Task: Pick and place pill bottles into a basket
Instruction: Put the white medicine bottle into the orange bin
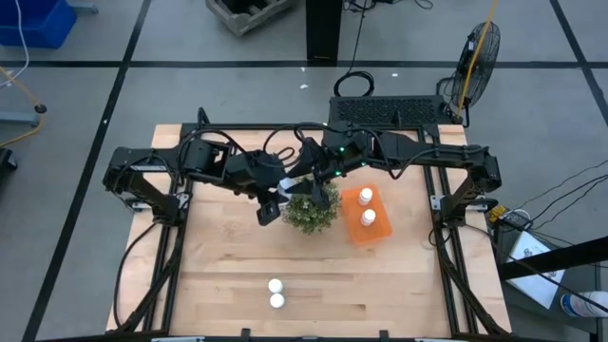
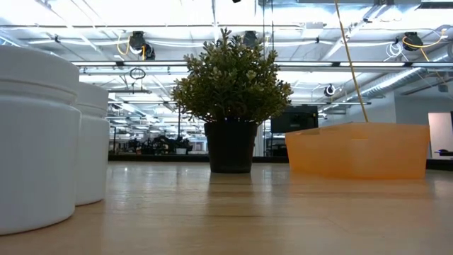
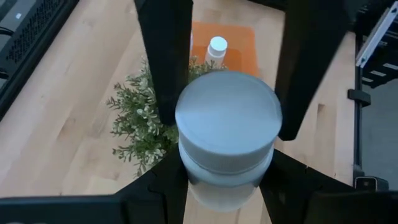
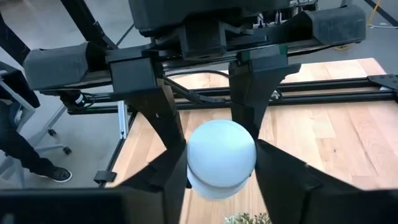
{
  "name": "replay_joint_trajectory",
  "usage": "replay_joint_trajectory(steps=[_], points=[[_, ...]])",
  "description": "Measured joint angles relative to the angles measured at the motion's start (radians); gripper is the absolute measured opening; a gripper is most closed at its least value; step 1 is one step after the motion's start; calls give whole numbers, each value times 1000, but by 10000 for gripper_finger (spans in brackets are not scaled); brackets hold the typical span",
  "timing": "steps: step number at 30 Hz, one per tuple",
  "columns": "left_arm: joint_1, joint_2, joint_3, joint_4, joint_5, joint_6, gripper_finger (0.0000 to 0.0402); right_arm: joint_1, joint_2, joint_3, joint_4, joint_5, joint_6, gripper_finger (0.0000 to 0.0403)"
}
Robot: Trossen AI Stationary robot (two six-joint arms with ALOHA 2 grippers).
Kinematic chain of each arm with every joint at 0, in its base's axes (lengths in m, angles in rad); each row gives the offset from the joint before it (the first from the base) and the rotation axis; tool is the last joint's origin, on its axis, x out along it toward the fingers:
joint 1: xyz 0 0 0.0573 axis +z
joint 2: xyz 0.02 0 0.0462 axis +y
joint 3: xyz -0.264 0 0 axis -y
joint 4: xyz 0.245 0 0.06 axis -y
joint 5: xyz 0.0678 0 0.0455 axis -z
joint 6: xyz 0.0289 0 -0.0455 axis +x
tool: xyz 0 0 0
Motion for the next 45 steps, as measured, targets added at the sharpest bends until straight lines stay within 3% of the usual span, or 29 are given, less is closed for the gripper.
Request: replay_joint_trajectory(steps=[3,9,18,21,34,45], points=[[0,0,0,3,5,7,182,0,-5,0,-8,0,-2,137],[5,-8,0,-24,6,72,260,0,-56,-2,-164,23,-13,137],[5,-21,0,-37,-32,78,330,54,-245,-23,-437,329,-33,137],[-10,-18,0,-38,-31,78,338,116,-320,-119,-484,447,9,137],[-59,-19,0,-37,-51,25,315,354,-636,-729,-214,712,339,137],[-66,-19,0,-36,-49,-6,287,524,-694,-1043,-58,770,571,137]])
